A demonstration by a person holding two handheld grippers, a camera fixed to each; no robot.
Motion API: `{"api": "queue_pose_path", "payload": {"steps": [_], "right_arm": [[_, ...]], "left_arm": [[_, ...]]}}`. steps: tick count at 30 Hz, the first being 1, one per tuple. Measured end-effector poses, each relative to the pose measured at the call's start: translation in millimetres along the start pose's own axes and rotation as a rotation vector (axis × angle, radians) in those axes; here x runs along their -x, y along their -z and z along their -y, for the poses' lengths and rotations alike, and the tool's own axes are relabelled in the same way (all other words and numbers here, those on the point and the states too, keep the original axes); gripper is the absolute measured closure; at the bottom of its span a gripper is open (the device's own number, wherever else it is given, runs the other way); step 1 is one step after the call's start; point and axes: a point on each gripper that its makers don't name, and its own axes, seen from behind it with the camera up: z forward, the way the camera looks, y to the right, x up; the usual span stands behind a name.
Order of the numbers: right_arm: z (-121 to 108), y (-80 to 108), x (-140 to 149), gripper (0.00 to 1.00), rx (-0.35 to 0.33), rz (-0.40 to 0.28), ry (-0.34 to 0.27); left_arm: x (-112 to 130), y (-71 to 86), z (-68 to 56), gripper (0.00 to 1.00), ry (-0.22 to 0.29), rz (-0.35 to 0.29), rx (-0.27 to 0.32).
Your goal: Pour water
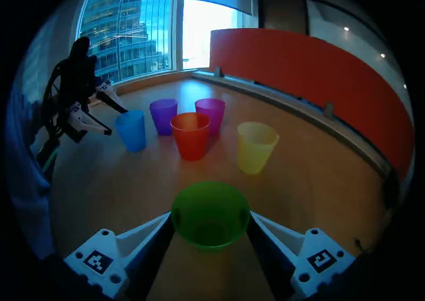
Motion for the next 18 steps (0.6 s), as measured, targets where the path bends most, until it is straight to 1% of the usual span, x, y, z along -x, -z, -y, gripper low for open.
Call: {"api": "queue_pose_path", "payload": {"steps": [5,11,15,18], "right_arm": [[-1,2.0,3,0.08,0.004,0.004,-0.003],[-1,5.5,6,0.0,0.016,0.011,-0.001],[-3,10.1,9,0.0,0.032,0.011,0.006],[-4,15.7,10,0.0,0.043,0.003,-0.004]], "left_arm": [[-1,-0.6,-1.7,0.0,0.001,0.001,0.004],[-1,1.8,-2.8,0.0,0.003,0.0,0.004],[-2,6.1,-0.7,0.0,0.004,-0.006,-0.008],[-2,10.5,1.3,0.0,0.01,-0.014,-0.021]]}}
